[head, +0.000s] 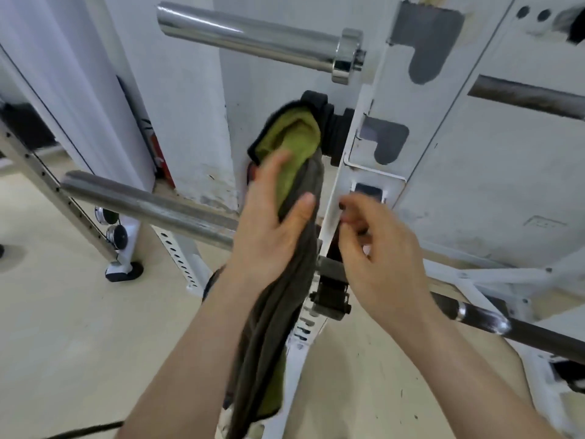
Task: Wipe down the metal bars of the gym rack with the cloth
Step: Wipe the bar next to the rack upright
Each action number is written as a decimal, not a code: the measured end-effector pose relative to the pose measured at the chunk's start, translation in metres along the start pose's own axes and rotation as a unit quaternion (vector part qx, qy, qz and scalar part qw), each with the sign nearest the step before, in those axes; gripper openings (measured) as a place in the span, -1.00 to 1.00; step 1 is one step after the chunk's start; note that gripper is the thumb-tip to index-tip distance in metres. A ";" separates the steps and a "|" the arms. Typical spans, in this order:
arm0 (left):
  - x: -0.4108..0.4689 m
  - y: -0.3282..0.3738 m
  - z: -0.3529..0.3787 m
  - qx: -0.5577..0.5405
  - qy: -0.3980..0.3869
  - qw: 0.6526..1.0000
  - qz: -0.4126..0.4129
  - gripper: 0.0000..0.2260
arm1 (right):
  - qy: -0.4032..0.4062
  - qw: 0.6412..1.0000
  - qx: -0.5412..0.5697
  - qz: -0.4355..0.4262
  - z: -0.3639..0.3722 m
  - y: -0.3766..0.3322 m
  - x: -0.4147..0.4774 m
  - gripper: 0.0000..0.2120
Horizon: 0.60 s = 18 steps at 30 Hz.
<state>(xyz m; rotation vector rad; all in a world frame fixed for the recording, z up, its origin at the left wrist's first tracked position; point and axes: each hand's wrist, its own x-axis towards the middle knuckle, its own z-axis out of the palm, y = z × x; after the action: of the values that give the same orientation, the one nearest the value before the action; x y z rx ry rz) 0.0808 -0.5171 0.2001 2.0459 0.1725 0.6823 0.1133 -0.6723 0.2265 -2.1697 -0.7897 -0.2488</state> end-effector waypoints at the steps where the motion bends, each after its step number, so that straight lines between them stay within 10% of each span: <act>1: -0.002 -0.011 0.015 0.118 -0.040 0.992 0.012 -0.59 | -0.019 0.998 -0.058 -0.002 0.004 0.010 -0.010 -0.77; 3: -0.012 -0.023 0.036 0.297 -0.055 0.953 0.018 -0.64 | -0.082 0.983 -0.161 -0.016 0.018 0.022 -0.023 -0.85; 12: 0.002 -0.078 -0.043 0.413 0.088 0.902 -0.092 -0.77 | -0.099 0.962 -0.249 -0.055 0.046 0.021 -0.021 -0.55; 18: 0.016 -0.087 -0.070 0.394 0.116 0.900 -0.145 -0.66 | -0.061 0.958 -0.262 -0.101 0.049 0.026 -0.014 -0.73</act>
<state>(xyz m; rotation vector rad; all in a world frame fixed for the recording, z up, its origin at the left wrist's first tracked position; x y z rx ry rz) 0.0695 -0.4114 0.1627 2.6043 1.0147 0.7315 0.1139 -0.6551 0.1721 -2.6171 -1.1159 -0.4774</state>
